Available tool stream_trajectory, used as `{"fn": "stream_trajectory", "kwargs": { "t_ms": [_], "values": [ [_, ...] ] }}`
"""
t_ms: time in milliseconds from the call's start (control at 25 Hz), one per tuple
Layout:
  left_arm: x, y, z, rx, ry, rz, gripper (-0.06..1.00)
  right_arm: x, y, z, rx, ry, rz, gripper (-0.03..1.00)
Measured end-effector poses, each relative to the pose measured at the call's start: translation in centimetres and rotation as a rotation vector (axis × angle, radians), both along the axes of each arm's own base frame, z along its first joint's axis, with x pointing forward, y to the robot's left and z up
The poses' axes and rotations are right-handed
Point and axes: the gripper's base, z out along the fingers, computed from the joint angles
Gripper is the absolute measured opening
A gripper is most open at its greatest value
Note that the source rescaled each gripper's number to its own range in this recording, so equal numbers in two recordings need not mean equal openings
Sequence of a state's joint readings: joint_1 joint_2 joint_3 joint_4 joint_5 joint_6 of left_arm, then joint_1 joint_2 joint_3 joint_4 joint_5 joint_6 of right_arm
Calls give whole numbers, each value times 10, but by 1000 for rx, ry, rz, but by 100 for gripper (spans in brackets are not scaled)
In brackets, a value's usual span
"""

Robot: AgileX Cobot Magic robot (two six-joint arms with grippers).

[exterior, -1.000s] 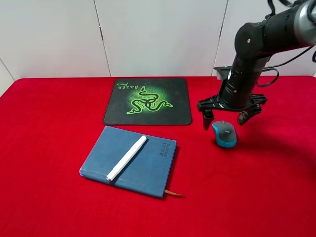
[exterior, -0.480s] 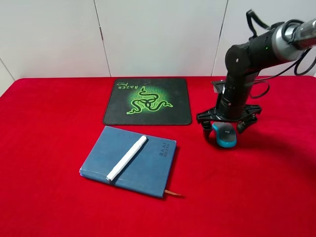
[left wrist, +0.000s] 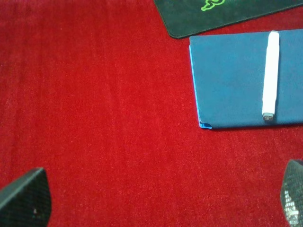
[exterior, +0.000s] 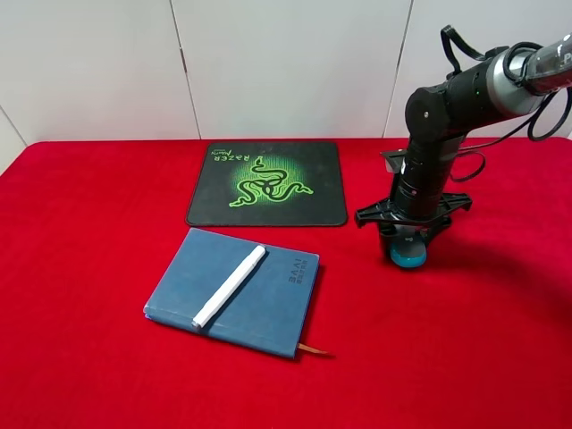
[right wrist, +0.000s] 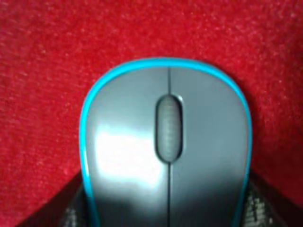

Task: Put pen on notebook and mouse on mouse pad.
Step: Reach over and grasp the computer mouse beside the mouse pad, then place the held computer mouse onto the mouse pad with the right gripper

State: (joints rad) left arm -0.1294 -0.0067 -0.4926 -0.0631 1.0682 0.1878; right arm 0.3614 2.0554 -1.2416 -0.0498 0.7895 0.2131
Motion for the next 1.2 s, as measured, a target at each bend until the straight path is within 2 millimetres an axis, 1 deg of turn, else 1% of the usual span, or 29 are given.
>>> {"fn": "stream_trajectory", "kwargs": {
  "t_ms": [320, 440, 560, 720, 800, 960, 1080, 1200],
  "values": [
    [0, 0, 0, 0, 0, 0, 97, 0, 0, 0, -3, 6, 1, 0],
    [0, 0, 0, 0, 0, 0, 97, 0, 0, 6, -20, 46, -2, 0],
    [0, 0, 0, 0, 0, 0, 97, 4, 1, 25, -28, 60, 12, 0],
    [0, 0, 0, 0, 0, 0, 97, 13, 6, 61, -7, 41, 25, 0],
    [0, 0, 0, 0, 0, 0, 97, 18, 10, 75, 21, 39, 49, 0],
    [0, 0, 0, 0, 0, 0, 97, 28, 23, 90, 107, 63, 79, 0],
    [0, 0, 0, 0, 0, 0, 97, 39, 35, 90, 130, 51, 100, 0],
    [0, 0, 0, 0, 0, 0, 97, 50, 58, 86, 134, 23, 143, 0]
  ]
}}
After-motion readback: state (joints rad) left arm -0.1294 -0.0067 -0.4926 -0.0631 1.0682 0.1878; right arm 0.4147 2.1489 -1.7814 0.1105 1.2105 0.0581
